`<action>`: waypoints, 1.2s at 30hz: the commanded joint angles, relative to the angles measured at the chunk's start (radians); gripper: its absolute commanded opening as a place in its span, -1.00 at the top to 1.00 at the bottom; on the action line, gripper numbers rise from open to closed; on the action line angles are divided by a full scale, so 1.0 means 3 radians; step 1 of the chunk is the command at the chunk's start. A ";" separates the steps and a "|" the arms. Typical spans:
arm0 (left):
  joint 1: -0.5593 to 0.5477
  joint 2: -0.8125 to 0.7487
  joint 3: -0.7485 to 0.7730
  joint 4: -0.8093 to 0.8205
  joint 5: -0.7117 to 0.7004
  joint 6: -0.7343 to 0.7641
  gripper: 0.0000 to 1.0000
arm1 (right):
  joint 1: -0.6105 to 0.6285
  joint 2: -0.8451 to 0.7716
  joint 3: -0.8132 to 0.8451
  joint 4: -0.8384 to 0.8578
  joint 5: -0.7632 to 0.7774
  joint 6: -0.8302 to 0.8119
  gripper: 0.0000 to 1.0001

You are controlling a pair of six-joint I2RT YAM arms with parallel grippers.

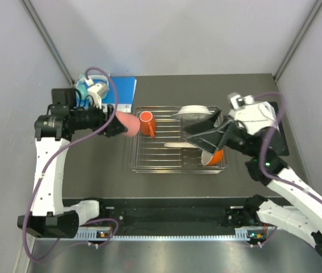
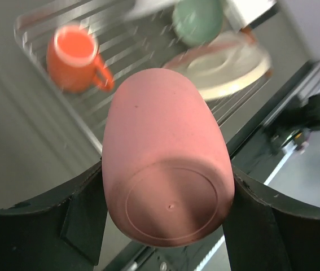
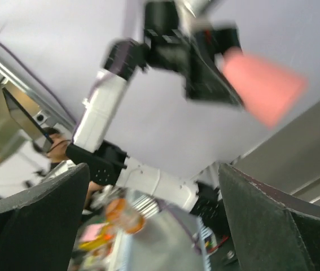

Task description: Load the mixed dishes into the dish rack

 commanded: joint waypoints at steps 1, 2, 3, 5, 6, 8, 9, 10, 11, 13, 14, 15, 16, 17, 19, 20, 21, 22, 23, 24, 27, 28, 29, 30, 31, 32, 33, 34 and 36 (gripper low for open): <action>-0.0321 -0.0101 -0.0411 -0.0040 -0.0604 0.0385 1.00 | -0.0028 -0.0667 0.0605 -0.1462 0.0653 -0.1049 -0.98; -0.0407 -0.0102 -0.0523 0.0012 -0.0691 0.0354 1.00 | -0.0028 -0.0735 0.0743 -0.1597 0.0746 -0.1181 -0.99; -0.0631 -0.0091 -0.0580 0.0098 -0.0803 0.0278 1.00 | -0.0028 -0.0847 0.0784 -0.1684 0.0793 -0.1213 -0.99; -0.0827 -0.0081 -0.0708 0.0288 -0.1013 0.0099 1.00 | -0.0028 -0.0945 0.0846 -0.1898 0.0951 -0.1279 -0.99; -0.0919 -0.0061 -0.0749 0.0354 -0.1029 0.0063 1.00 | -0.0028 -0.1031 0.0846 -0.1935 0.0977 -0.1275 -0.99; -0.0935 -0.0005 -0.0785 0.0431 -0.1166 0.0006 1.00 | -0.0028 -0.1119 0.0811 -0.2032 0.1110 -0.1285 -0.99; -0.0960 0.0056 -0.0780 0.0436 -0.1228 0.0021 1.00 | -0.0028 -0.1215 0.0780 -0.2038 0.1141 -0.1280 -0.99; -0.0981 0.0072 -0.0785 0.0497 -0.1300 0.0021 1.00 | -0.0028 -0.1257 0.0724 -0.2028 0.1177 -0.1254 -0.99; -0.1001 0.0082 -0.0785 0.0533 -0.1452 0.0011 1.00 | -0.0028 -0.1292 0.0703 -0.2053 0.1207 -0.1254 -0.99; -0.1073 0.0133 -0.0765 0.0574 -0.1601 -0.0045 1.00 | -0.0028 -0.1369 0.0667 -0.2099 0.1279 -0.1254 -0.99; -0.1124 0.0164 -0.0765 0.0595 -0.1729 -0.0055 1.00 | -0.0028 -0.1385 0.0657 -0.2115 0.1299 -0.1259 -0.99; -0.1155 0.0220 -0.0765 0.0600 -0.1791 -0.0086 1.00 | -0.0028 -0.1410 0.0642 -0.2135 0.1320 -0.1259 -1.00; -0.1180 0.0246 -0.0775 0.0620 -0.1832 -0.0106 1.00 | -0.0028 -0.1416 0.0606 -0.2150 0.1325 -0.1244 -0.99; -0.1216 0.0271 -0.0775 0.0656 -0.1873 -0.0137 1.00 | -0.0028 -0.1421 0.0596 -0.2156 0.1335 -0.1244 -0.99; -0.1237 0.0338 -0.0800 0.0666 -0.1924 -0.0203 1.00 | -0.0023 -0.1421 0.0585 -0.2212 0.1366 -0.1274 -0.99; -0.1252 0.0353 -0.0816 0.0682 -0.1960 -0.0234 1.00 | -0.0028 -0.1416 0.0590 -0.2227 0.1386 -0.1285 -0.99; -0.1257 0.0379 -0.0821 0.0712 -0.1965 -0.0265 1.00 | -0.0028 -0.1416 0.0585 -0.2242 0.1402 -0.1295 -0.99; -0.1267 0.0389 -0.0821 0.0728 -0.1965 -0.0275 1.00 | -0.0028 -0.1416 0.0570 -0.2243 0.1407 -0.1300 -0.99; -0.1288 0.0430 -0.0821 0.0733 -0.1960 -0.0290 1.00 | -0.0028 -0.1416 0.0560 -0.2248 0.1417 -0.1295 -0.99; -0.1303 0.0456 -0.0821 0.0738 -0.1960 -0.0301 1.00 | -0.0028 -0.1416 0.0550 -0.2248 0.1422 -0.1305 -0.99; -0.1415 0.0547 -0.0816 0.0759 -0.2031 -0.0296 1.00 | -0.0028 -0.1395 0.0509 -0.2232 0.1422 -0.1310 -0.99; -0.1441 0.0563 -0.0806 0.0754 -0.2113 -0.0301 1.00 | -0.0033 -0.1390 0.0499 -0.2237 0.1422 -0.1305 -1.00; -0.1461 0.0578 -0.0801 0.0759 -0.2129 -0.0301 1.00 | -0.0028 -0.1385 0.0498 -0.2242 0.1427 -0.1315 -0.99; -0.1462 0.0594 -0.0801 0.0759 -0.2134 -0.0397 1.00 | -0.0028 -0.1385 0.0493 -0.2248 0.1432 -0.1320 -0.99; -0.1467 0.0599 -0.0811 0.0764 -0.2134 -0.0408 1.00 | -0.0028 -0.1390 0.0488 -0.2253 0.1458 -0.1326 -0.99; -0.1497 0.0619 -0.0821 0.0774 -0.2134 -0.0423 1.00 | -0.0028 -0.1395 0.0483 -0.2268 0.1473 -0.1336 -0.99; -0.1508 0.0630 -0.0856 0.0769 -0.2124 -0.0454 1.00 | -0.0028 -0.1395 0.0468 -0.2268 0.1484 -0.1336 -0.99; -0.1518 0.0640 -0.0882 0.0784 -0.2098 -0.0469 1.00 | -0.0028 -0.1390 0.0442 -0.2268 0.1494 -0.1336 -0.99; -0.1559 0.0665 -0.0974 0.0810 -0.2073 -0.0480 1.00 | -0.0028 -0.1365 0.0432 -0.2268 0.1499 -0.1336 -0.99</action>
